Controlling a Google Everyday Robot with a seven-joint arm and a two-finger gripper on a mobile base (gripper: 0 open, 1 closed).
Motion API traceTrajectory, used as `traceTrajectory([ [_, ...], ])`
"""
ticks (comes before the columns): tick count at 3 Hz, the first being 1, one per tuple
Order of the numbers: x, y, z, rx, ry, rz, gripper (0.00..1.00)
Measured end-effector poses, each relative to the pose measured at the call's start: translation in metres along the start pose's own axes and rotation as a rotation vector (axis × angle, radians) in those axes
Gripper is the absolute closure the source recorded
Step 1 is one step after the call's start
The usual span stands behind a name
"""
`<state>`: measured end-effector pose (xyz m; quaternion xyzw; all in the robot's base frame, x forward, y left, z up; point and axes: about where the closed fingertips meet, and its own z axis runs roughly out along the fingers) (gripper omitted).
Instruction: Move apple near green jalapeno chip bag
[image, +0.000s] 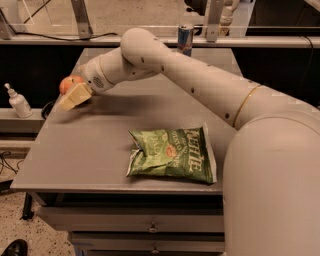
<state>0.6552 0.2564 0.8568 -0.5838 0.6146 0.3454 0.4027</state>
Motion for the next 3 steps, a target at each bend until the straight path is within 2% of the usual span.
traceTrajectory([
  [1,0.0009,0.0092,0.0095,-0.025,-0.018,0.02,0.18],
  [3,-0.0028,0.0101,0.0102,-0.03,-0.038,0.028,0.65],
])
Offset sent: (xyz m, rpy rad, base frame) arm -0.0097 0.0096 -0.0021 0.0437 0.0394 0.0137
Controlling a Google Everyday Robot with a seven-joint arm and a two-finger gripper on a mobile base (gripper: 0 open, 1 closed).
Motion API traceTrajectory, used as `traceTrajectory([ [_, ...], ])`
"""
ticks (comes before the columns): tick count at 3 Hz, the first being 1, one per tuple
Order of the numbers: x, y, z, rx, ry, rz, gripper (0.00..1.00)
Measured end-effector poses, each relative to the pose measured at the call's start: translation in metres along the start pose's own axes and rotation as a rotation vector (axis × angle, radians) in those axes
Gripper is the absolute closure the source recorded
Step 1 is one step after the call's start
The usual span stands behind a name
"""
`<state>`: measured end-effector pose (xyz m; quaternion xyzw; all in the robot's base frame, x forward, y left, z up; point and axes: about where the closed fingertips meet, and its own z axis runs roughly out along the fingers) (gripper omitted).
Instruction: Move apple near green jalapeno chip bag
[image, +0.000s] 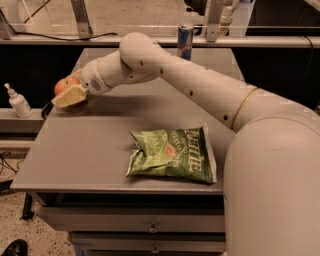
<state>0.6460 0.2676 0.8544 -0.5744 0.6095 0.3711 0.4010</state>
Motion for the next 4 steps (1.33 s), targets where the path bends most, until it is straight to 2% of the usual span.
traceTrajectory([
  [1,-0.007,-0.003,-0.009,0.017,-0.013,-0.014,0.88],
  [2,-0.02,-0.005,-0.026,0.037,-0.027,-0.049,1.0],
  [3,-0.032,-0.004,-0.054,0.056,-0.037,-0.095,1.0],
  [4,-0.035,0.014,-0.127,0.078,-0.063,-0.153,1.0],
])
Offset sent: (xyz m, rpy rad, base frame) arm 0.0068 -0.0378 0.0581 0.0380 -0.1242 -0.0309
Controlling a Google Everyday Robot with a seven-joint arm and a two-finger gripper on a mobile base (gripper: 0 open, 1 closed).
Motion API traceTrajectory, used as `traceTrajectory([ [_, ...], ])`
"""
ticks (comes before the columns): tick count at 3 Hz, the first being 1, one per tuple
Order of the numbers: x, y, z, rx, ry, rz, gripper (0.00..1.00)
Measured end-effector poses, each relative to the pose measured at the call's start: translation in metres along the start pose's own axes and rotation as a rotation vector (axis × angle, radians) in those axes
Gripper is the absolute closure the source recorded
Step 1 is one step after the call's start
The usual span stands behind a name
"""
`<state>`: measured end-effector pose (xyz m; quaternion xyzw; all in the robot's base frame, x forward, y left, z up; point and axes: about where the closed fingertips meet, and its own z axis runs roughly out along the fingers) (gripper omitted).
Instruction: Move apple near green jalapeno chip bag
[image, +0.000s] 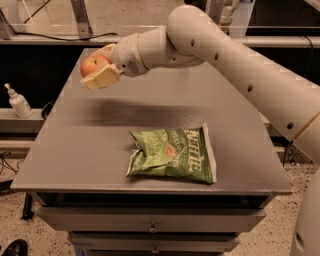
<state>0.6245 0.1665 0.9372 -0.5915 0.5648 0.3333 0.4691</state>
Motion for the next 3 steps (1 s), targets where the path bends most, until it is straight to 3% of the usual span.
traceTrajectory([
  [1,0.0,0.0,0.0,0.0,0.0,0.0,1.0],
  [3,-0.001,0.037,-0.034,-0.019,0.021,0.019,1.0],
])
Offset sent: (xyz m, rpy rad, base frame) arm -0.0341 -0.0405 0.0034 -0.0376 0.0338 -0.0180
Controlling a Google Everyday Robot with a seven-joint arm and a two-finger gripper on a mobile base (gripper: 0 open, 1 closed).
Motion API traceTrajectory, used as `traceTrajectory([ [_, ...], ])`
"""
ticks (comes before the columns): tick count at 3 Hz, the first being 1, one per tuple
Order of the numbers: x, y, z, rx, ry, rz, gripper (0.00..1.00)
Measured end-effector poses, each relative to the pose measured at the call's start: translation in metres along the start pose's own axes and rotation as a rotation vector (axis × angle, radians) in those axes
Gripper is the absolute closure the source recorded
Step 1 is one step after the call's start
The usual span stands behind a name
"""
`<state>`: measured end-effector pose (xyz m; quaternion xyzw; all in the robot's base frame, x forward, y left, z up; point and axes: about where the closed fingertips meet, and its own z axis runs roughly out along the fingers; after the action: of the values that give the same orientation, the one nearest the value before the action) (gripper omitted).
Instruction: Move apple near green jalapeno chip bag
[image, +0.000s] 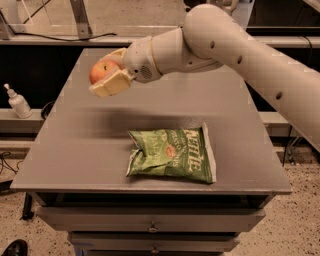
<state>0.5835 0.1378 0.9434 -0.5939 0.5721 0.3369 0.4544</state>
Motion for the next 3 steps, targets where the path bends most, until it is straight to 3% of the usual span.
traceTrajectory([
  [3,-0.008,0.09,-0.056,0.007,-0.028,-0.018,1.0],
])
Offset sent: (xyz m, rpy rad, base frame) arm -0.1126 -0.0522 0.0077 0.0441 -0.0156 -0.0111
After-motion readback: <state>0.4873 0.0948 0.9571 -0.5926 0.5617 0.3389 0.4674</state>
